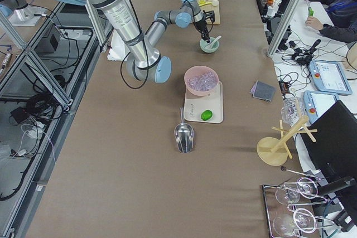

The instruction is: Put spoon and ice into bowl

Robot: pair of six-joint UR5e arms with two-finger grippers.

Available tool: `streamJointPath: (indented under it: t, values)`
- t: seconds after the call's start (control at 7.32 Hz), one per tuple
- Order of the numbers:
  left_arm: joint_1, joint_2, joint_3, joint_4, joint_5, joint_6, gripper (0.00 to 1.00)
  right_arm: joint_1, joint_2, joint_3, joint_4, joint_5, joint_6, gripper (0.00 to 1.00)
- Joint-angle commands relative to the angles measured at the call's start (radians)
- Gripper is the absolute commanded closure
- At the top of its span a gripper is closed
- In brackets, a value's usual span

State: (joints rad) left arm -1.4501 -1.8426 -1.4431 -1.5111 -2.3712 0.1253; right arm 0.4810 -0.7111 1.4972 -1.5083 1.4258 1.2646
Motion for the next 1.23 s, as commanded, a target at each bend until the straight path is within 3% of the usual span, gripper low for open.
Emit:
streamJointPath:
  t: [0.0, 0.14, 0.27, 0.41, 0.55, 0.82, 1.09]
  values:
    - [-0.001, 0.040, 0.003, -0.064, 0.004, -0.006, 0.01, -0.034, 0.079, -0.128, 0.000, -0.036, 0.059, 1.00]
    - [-0.001, 0.040, 0.004, -0.064, 0.006, -0.006, 0.01, -0.039, 0.082, -0.143, 0.000, -0.038, 0.067, 0.91]
    - [-0.001, 0.045, 0.003, -0.064, 0.006, -0.006, 0.01, -0.041, 0.082, -0.143, 0.000, -0.039, 0.082, 0.44]
    - [-0.001, 0.048, 0.001, -0.064, 0.004, -0.006, 0.01, -0.042, 0.082, -0.144, 0.000, -0.039, 0.084, 0.14]
    - [-0.001, 0.048, 0.001, -0.064, 0.004, -0.006, 0.01, -0.042, 0.084, -0.143, 0.002, -0.038, 0.085, 0.01]
    - [-0.003, 0.049, 0.003, -0.060, 0.007, -0.006, 0.01, -0.021, 0.087, -0.132, 0.034, -0.003, 0.143, 0.01]
    - [-0.018, 0.113, -0.032, -0.006, 0.000, -0.009, 0.01, 0.080, 0.084, -0.126, 0.050, 0.231, 0.136, 0.01]
